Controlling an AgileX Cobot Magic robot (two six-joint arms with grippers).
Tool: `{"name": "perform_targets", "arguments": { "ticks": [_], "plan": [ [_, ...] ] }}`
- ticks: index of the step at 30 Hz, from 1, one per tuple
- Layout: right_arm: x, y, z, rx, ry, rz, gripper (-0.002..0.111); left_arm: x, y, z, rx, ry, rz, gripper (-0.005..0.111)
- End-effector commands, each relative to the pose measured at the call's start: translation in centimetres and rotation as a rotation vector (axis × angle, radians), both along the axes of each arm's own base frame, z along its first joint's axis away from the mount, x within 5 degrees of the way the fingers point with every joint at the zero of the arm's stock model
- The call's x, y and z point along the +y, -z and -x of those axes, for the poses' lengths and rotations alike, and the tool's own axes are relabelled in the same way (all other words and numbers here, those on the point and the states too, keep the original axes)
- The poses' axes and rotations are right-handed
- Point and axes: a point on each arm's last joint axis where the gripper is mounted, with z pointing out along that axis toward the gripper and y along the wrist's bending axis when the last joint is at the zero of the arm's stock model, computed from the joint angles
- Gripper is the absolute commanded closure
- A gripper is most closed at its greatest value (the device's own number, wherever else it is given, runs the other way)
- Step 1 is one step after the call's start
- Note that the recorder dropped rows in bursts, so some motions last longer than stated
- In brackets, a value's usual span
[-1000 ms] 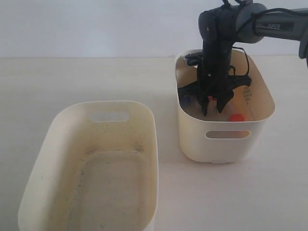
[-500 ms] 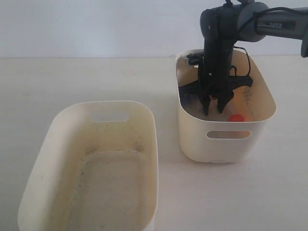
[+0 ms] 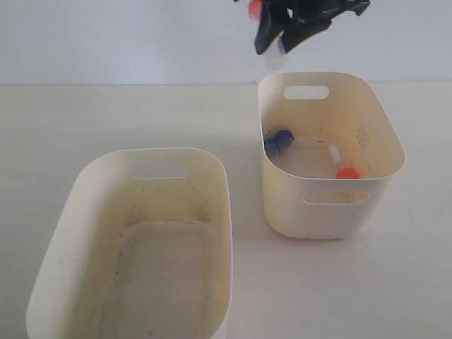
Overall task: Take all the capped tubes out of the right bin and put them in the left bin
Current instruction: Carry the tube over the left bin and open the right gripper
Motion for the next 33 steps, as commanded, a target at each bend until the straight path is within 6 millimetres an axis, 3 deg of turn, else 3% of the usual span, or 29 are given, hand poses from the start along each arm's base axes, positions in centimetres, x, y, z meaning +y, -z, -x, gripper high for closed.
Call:
{"name": "perform_targets", "arguments": {
  "ticks": [1,4,8,15,22,24,28,31,33],
  "plan": [
    [3.9,-2.3,4.4,-0.026,-0.160,-0.054,0.108,0.0,-0.1,0.0,-0.007,-0.002,0.009,0.102],
    [6.6,-1.8,7.8,-0.001,-0.273,-0.024,0.108,0.0,-0.1,0.0,-0.007,-0.002,0.009,0.102],
    [9.5,1.0,11.2,0.065,-0.423,0.055,0.108,0.0,-0.1,0.0,-0.007,-0.002,0.009,0.102],
    [11.4,6.9,14.1,0.231,-0.537,0.165,0.106,0.0,-0.1,0.0,-0.007,-0.002,0.009,0.102],
    [11.6,7.5,14.1,0.211,-0.518,0.148,0.063,0.0,-0.1,0.0,-0.007,-0.002,0.009,0.102],
    [11.6,7.3,14.0,0.214,-0.500,0.147,0.070,0.0,-0.1,0.0,-0.007,-0.002,0.009,0.102],
    [11.5,7.2,13.6,0.178,-0.485,0.171,0.108,0.0,-0.1,0.0,-0.007,-0.002,0.009,0.102],
    [10.3,6.3,12.5,0.151,-0.408,0.251,0.108,0.0,-0.1,0.0,-0.007,-0.002,0.009,0.102],
    [8.2,5.2,10.3,0.095,-0.315,0.302,0.108,0.0,-0.1,0.0,-0.007,-0.002,0.009,0.102]
  ]
}}
